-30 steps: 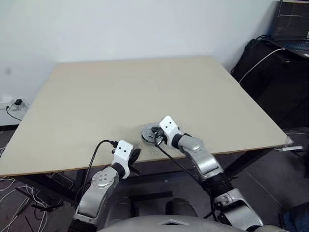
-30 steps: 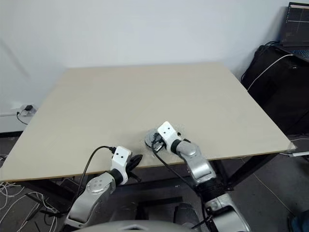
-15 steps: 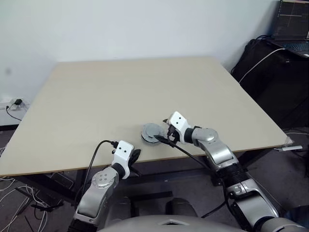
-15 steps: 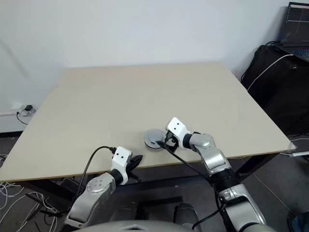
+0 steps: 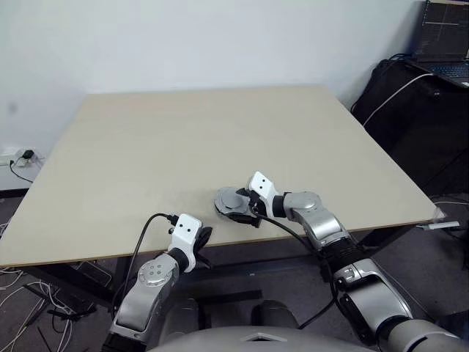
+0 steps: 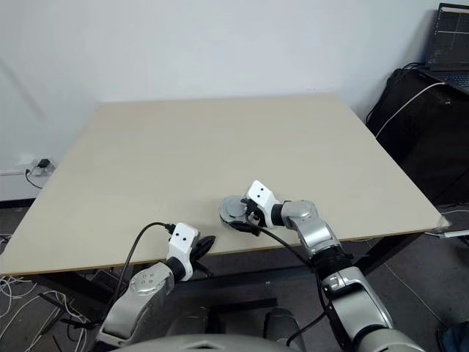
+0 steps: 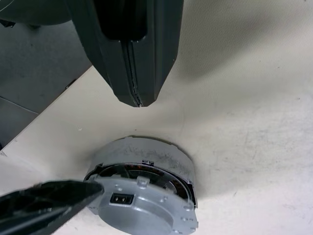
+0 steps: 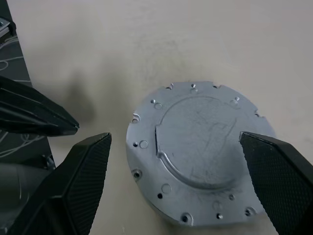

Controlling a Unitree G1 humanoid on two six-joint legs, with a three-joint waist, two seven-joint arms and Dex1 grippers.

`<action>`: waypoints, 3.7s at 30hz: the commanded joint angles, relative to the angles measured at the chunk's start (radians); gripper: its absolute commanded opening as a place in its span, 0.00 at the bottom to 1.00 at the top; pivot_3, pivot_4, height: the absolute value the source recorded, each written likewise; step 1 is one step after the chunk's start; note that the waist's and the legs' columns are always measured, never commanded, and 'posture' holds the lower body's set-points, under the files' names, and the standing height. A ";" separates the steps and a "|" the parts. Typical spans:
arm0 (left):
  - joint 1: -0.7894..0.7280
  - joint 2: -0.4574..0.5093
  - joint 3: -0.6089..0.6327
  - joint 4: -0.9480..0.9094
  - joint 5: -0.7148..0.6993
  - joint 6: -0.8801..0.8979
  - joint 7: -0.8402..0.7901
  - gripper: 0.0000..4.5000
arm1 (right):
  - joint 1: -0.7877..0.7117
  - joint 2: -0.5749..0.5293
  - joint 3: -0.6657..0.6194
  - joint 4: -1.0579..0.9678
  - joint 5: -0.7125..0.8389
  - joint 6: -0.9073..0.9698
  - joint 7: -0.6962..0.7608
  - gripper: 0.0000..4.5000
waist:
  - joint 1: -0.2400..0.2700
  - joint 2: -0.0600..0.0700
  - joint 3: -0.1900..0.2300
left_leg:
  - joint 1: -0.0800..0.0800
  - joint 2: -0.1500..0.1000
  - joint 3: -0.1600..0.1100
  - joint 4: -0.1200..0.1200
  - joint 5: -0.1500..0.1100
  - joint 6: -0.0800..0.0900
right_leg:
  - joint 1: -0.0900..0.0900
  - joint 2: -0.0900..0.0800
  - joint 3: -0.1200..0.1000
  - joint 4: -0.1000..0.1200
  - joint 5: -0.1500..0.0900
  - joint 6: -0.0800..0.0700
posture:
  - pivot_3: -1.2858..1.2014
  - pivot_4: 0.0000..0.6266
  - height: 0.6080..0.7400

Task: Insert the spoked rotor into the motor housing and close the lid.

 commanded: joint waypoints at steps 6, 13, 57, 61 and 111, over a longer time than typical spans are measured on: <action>0.008 0.005 0.010 -0.068 -0.001 0.001 0.010 0.00 | -0.085 0.035 -0.024 0.101 -0.003 -0.062 -0.010 0.99 | 0.000 0.000 0.000 | 0.000 0.000 0.000 0.000 0.000 0.000 | 0.000 0.000 0.000 0.000 0.000 0.000 | 0.52 0.00 1.00; 0.010 0.005 0.013 -0.073 -0.001 0.004 0.014 0.00 | -0.109 0.047 -0.025 0.194 -0.017 -0.075 -0.032 0.99 | 0.000 0.000 0.000 | 0.000 0.000 0.000 0.000 0.000 0.000 | 0.000 0.000 0.000 0.000 0.000 0.000 | 0.52 0.00 1.00; 0.011 0.001 0.011 -0.050 -0.001 -0.013 0.012 0.00 | -0.118 0.029 0.006 0.238 -0.087 -0.016 -0.018 0.73 | 0.003 0.004 -0.003 | 0.003 0.000 0.001 0.000 0.000 0.000 | 0.002 -0.001 0.000 0.002 0.000 0.000 | 0.52 0.00 1.00; 0.011 0.002 0.011 -0.048 0.000 -0.014 0.010 0.00 | -0.113 0.030 0.000 0.225 -0.082 -0.001 -0.012 0.73 | 0.004 0.004 -0.003 | 0.003 0.000 0.001 0.000 0.000 0.000 | 0.002 0.000 0.000 0.001 0.000 0.000 | 0.52 0.00 1.00; -0.592 -0.206 0.254 0.429 -0.255 0.570 0.047 0.00 | 0.007 -0.053 -0.043 0.009 -0.059 0.094 -0.070 1.00 | 0.013 0.000 -0.003 | 0.006 -0.005 -0.004 0.005 0.000 0.001 | 0.010 0.000 -0.001 0.001 0.001 0.001 | 0.52 0.00 1.00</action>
